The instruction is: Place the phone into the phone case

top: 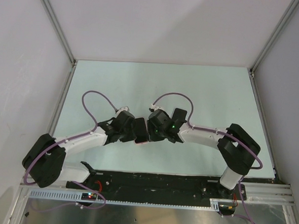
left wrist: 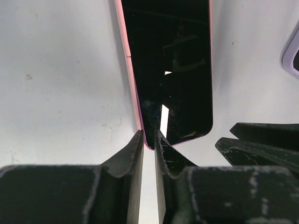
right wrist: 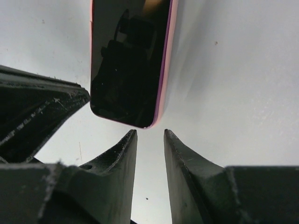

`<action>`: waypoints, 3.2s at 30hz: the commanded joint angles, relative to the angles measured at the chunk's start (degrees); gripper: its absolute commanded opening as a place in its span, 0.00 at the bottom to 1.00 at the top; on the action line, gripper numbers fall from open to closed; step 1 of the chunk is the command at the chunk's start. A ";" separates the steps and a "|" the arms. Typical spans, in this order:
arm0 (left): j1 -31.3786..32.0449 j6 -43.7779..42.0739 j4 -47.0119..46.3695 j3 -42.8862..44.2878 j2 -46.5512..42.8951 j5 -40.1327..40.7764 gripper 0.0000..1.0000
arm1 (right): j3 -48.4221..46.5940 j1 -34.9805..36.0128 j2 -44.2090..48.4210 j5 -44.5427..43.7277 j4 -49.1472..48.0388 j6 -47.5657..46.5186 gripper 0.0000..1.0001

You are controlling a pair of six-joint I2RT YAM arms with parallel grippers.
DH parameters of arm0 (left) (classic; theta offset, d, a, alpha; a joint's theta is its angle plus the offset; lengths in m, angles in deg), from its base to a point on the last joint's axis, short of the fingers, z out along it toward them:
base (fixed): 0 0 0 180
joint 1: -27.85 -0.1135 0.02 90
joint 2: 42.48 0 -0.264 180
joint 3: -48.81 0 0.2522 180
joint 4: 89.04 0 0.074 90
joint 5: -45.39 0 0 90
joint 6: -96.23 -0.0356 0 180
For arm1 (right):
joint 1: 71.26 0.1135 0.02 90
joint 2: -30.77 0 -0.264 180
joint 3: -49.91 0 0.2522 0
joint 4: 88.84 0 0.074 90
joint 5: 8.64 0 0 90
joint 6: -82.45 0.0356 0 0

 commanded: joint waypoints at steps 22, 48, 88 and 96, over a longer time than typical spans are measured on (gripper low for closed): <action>0.78 -0.41 -2.28 0.53 1.77 -0.58 0.27 | -6.83 0.63 -7.92 -2.57 2.50 0.50 0.21; 1.28 1.85 -7.08 -4.05 9.86 -1.60 0.00 | -5.82 5.01 -14.95 -3.86 3.34 2.47 0.12; -2.97 -4.66 -1.54 4.58 2.61 -0.26 0.13 | -7.74 0.80 -16.29 -6.44 7.31 -3.74 0.34; -4.60 -5.79 -1.27 5.13 3.91 -0.21 0.20 | -7.79 -0.72 -10.67 -2.25 6.01 -5.22 0.47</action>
